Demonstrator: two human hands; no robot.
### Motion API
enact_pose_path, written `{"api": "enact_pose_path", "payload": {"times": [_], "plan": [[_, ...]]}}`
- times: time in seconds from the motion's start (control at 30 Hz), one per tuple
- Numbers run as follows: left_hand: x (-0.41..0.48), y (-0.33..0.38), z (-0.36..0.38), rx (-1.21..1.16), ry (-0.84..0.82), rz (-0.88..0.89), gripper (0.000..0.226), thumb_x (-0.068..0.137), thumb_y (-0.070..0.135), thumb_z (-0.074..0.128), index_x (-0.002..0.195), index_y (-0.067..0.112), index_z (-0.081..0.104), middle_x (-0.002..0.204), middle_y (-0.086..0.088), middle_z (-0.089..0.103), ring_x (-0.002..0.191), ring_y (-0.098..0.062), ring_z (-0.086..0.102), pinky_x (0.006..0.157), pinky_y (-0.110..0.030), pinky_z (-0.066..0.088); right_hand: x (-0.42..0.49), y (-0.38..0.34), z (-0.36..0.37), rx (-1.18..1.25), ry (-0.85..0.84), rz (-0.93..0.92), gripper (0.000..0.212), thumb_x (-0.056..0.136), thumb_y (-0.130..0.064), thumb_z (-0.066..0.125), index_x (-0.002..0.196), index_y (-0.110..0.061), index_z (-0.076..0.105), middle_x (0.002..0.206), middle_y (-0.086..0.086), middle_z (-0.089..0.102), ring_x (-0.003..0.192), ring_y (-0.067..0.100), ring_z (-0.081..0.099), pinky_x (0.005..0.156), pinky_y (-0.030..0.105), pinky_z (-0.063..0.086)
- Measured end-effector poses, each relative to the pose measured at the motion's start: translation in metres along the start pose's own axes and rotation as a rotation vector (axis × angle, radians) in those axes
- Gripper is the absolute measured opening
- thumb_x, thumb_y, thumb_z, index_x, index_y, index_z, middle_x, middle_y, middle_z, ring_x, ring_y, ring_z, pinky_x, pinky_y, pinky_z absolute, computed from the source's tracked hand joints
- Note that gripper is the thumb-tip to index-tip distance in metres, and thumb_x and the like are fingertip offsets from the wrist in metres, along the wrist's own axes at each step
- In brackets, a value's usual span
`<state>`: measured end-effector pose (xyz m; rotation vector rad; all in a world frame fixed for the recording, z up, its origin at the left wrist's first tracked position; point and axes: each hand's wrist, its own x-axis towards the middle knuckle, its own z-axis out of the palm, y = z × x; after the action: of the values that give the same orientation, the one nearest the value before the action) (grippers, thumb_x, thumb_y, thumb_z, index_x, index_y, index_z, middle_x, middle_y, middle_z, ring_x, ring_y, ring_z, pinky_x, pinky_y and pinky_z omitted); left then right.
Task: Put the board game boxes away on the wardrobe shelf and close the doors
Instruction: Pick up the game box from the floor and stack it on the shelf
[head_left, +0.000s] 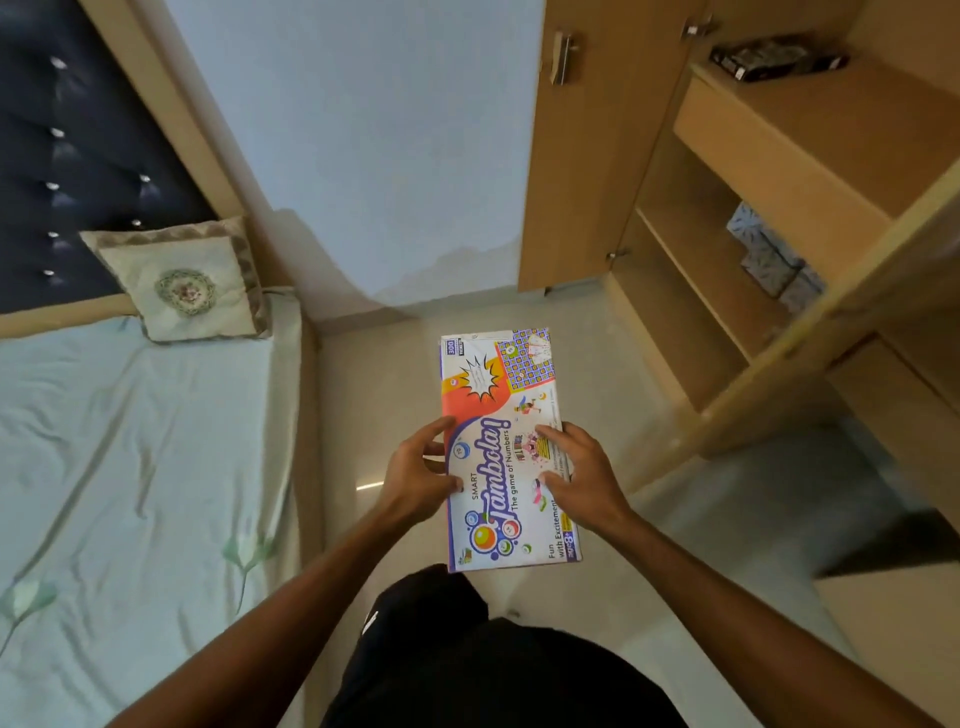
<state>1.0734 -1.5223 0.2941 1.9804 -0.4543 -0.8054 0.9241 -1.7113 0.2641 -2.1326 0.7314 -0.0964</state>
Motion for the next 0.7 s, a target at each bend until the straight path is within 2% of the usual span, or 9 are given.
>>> {"api": "enact_pose_path", "payload": {"times": [0.07,0.13,0.2,0.33,0.43,0.6,0.7], "plan": [[0.05,0.019,-0.003,-0.011,-0.013,0.008,0.074,0.075,-0.001,0.077,0.138,0.023,0.047,0.111,-0.005,0.063,0.093,-0.02,0.067,0.072,-0.038,0.062,0.051,-0.002,-0.014,0.0,0.017,-0.008,0.06,0.08,-0.008,0.065,0.136,-0.024,0.05,0.134,-0.002,0.048,0.124,0.018,0.048,0.098,0.043,0.052],[0.102,0.039,-0.006,-0.023,-0.038,0.014,0.074,0.076,-0.002,0.076,0.139,0.023,0.046,0.109,-0.003,0.063,0.091,-0.017,0.067,0.063,-0.027,0.061,0.101,-0.001,-0.027,0.009,0.036,-0.01,0.061,0.08,-0.007,0.066,0.136,-0.023,0.05,0.133,-0.003,0.049,0.123,0.019,0.05,0.097,0.042,0.052],[0.163,0.06,-0.007,-0.022,-0.061,0.023,0.076,0.076,-0.005,0.075,0.14,0.023,0.045,0.108,-0.003,0.063,0.089,-0.017,0.068,0.057,-0.022,0.059,0.155,0.002,-0.041,0.016,0.063,0.012,0.061,0.08,-0.005,0.067,0.136,-0.02,0.05,0.132,-0.001,0.05,0.121,0.019,0.052,0.096,0.039,0.054],[0.281,0.107,-0.01,0.024,-0.14,0.056,0.077,0.075,-0.006,0.074,0.14,0.023,0.045,0.114,-0.008,0.064,0.092,-0.019,0.067,0.064,-0.032,0.062,0.252,-0.001,-0.074,0.072,0.161,0.079,0.06,0.079,-0.001,0.07,0.135,-0.015,0.052,0.129,0.002,0.053,0.116,0.017,0.056,0.092,0.035,0.055],[0.359,0.151,-0.009,0.089,-0.22,0.098,0.077,0.075,-0.003,0.075,0.14,0.025,0.044,0.113,-0.006,0.063,0.091,-0.02,0.067,0.06,-0.026,0.059,0.308,-0.005,-0.103,0.13,0.217,0.147,0.06,0.079,0.0,0.071,0.135,-0.015,0.053,0.125,0.001,0.053,0.113,0.017,0.058,0.091,0.035,0.056],[0.478,0.229,0.016,0.166,-0.363,0.168,0.076,0.074,-0.003,0.076,0.137,0.026,0.045,0.113,-0.005,0.063,0.088,-0.018,0.068,0.056,-0.02,0.056,0.391,0.003,-0.16,0.192,0.386,0.217,0.062,0.076,0.003,0.071,0.133,-0.014,0.055,0.124,-0.003,0.053,0.117,0.015,0.055,0.098,0.037,0.051],[0.545,0.277,0.05,0.17,-0.434,0.212,0.074,0.072,-0.005,0.075,0.134,0.027,0.049,0.112,-0.005,0.064,0.09,-0.019,0.068,0.057,-0.021,0.057,0.438,0.021,-0.204,0.231,0.479,0.271,0.06,0.077,0.004,0.07,0.132,-0.014,0.055,0.123,-0.003,0.053,0.115,0.014,0.056,0.094,0.034,0.053]]}}
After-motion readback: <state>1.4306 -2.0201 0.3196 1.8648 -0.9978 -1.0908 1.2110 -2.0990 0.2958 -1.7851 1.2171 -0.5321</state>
